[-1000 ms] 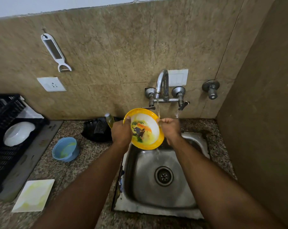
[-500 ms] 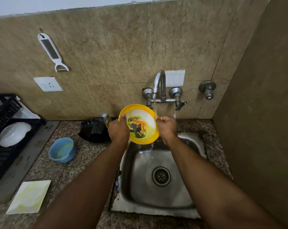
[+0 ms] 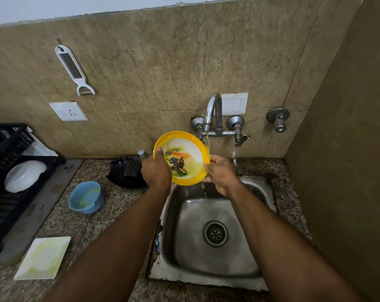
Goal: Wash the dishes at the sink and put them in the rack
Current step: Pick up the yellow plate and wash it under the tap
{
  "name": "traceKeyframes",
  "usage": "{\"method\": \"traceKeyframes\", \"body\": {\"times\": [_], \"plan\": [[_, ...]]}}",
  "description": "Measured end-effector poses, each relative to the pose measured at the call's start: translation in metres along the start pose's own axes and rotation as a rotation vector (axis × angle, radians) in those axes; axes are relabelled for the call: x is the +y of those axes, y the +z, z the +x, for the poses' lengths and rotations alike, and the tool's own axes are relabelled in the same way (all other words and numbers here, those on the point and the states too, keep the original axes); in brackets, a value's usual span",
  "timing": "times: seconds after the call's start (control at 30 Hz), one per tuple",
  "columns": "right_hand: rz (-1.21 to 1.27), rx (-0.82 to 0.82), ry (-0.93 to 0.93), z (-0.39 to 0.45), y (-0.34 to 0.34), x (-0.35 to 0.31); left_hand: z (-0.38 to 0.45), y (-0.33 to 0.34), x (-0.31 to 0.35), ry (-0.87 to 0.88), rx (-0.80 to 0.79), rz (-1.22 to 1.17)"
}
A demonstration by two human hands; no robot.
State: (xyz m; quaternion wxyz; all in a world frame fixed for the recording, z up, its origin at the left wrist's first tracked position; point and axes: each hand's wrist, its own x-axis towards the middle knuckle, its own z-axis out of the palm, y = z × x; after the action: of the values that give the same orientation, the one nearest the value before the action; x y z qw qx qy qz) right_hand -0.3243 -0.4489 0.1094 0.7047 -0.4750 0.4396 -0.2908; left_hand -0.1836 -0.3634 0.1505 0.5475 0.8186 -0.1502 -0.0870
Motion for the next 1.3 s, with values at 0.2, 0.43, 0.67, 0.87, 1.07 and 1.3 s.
{"method": "traceKeyframes", "body": {"times": [0.2,0.43,0.67,0.87,1.07,1.3], "plan": [[-0.11,0.216,-0.05,0.005,0.009,0.001,-0.008,0.009,0.003,0.053,0.047,0.037],[-0.093,0.163,0.039,-0.01,0.018,-0.001,-0.011,0.016,-0.002,-0.16,0.099,-0.003],[-0.012,-0.059,0.058,-0.033,0.026,-0.005,-0.013,0.019,-0.012,-0.374,0.148,-0.095],[-0.059,0.201,0.027,-0.018,0.028,-0.001,-0.03,0.025,-0.003,-0.408,0.145,-0.123],[0.049,0.128,0.014,-0.034,0.038,-0.003,-0.033,0.029,-0.001,-0.387,0.172,-0.174],[-0.032,0.218,-0.044,-0.019,0.039,-0.001,-0.044,0.034,0.007,-0.331,0.181,-0.212]]}}
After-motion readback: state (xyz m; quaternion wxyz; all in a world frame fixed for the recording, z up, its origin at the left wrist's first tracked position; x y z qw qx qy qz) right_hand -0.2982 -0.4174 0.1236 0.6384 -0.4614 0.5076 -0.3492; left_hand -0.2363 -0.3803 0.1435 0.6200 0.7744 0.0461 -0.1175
